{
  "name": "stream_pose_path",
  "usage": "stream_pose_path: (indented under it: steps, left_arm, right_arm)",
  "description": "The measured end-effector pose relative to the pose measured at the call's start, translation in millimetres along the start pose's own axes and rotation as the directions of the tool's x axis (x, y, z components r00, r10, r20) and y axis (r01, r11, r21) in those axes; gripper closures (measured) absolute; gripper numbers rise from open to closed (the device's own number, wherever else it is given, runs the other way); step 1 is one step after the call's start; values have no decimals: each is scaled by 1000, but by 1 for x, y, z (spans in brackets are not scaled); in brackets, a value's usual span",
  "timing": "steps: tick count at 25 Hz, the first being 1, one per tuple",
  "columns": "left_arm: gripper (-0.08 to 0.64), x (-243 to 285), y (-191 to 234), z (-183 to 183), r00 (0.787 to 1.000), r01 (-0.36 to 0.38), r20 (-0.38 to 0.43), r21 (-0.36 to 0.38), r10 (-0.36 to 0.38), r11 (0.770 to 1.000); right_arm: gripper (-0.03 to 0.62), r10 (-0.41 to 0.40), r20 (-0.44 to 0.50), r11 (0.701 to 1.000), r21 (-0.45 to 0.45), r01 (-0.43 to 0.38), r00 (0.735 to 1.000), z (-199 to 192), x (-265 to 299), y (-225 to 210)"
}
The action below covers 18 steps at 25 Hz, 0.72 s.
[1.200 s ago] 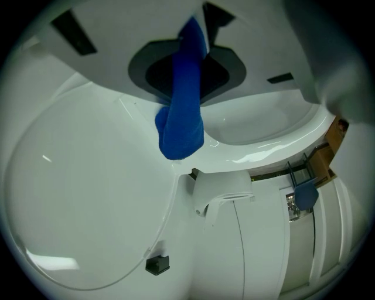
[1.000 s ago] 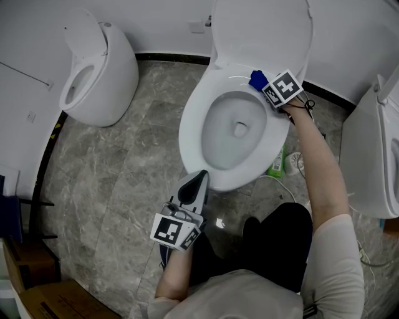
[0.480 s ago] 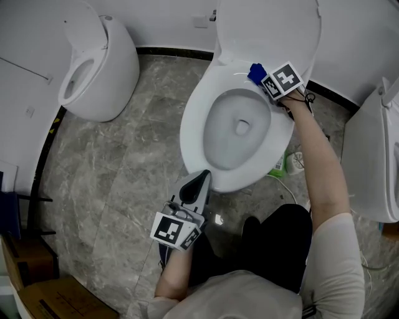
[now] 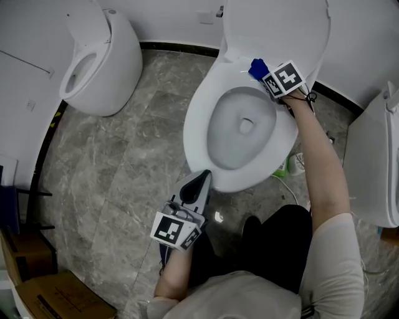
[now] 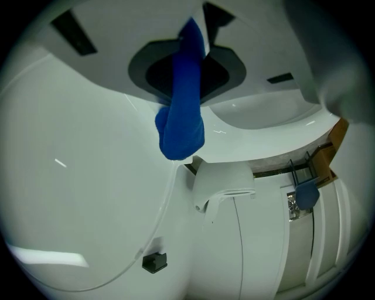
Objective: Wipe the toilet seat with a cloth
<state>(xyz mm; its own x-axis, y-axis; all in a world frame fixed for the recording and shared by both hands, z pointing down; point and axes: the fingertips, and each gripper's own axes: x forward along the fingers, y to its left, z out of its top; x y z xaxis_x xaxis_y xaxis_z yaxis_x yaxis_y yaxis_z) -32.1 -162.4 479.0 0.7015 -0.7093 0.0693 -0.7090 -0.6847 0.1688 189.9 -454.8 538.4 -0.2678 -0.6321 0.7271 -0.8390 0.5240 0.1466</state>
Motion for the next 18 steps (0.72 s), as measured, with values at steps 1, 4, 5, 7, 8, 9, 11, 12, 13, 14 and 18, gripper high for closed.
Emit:
stream_pose_path:
  steps: [1, 4, 5, 7, 8, 9, 11, 12, 13, 14, 18]
  left_arm:
    - [552, 0, 1, -1, 1000, -2, -1, -1, 2, 1000]
    - [552, -1, 1, -2, 1000, -5, -2, -4, 5, 1000]
    - [552, -1, 1, -3, 1000, -6, -4, -4, 6, 1000]
    - [552, -1, 2, -5, 1000, -7, -6, -6, 7, 1000]
    - [552, -1, 3, -5, 1000, -8, -7, -8, 8, 1000]
    - [552, -1, 4, -6, 1000, -10, -9, -9, 9, 1000]
    - [552, -2, 6, -8, 1000, -11, -14, -13, 11, 1000]
    - [552, -2, 6, -10, 1000, -12, -16, -16, 12, 1000]
    - [552, -2, 6, -11, 1000, -13, -18, -17, 12, 1000]
    - [552, -3, 6, -12, 1000, -14, -20, -19, 13, 1000]
    - [552, -3, 8, -14, 1000, -18, -20, -26, 18, 999]
  right_arm:
    - [538, 4, 2, 1000, -2, -4, 1000, 1, 1, 0]
    - [538, 16, 6, 1000, -1, -16, 1000, 4, 2, 1]
    - [538, 19, 8, 1000, 0, -19, 1000, 4, 3, 1]
    - [538, 16, 19, 1000, -2, -15, 1000, 6, 4, 1]
    - [538, 10, 27, 1000, -6, -9, 1000, 8, 5, 0]
    - [538, 2, 35, 1000, -12, -2, 999, 10, 6, 1]
    - [538, -10, 50, 1000, -24, 11, 999, 14, 7, 1]
    - [538, -12, 55, 1000, -26, 14, 998, 15, 8, 1]
    - [538, -13, 59, 1000, -26, 15, 998, 16, 9, 1]
    - [538, -14, 63, 1000, -25, 16, 998, 17, 9, 1]
    - [538, -28, 82, 999, -30, 31, 996, 22, 11, 1]
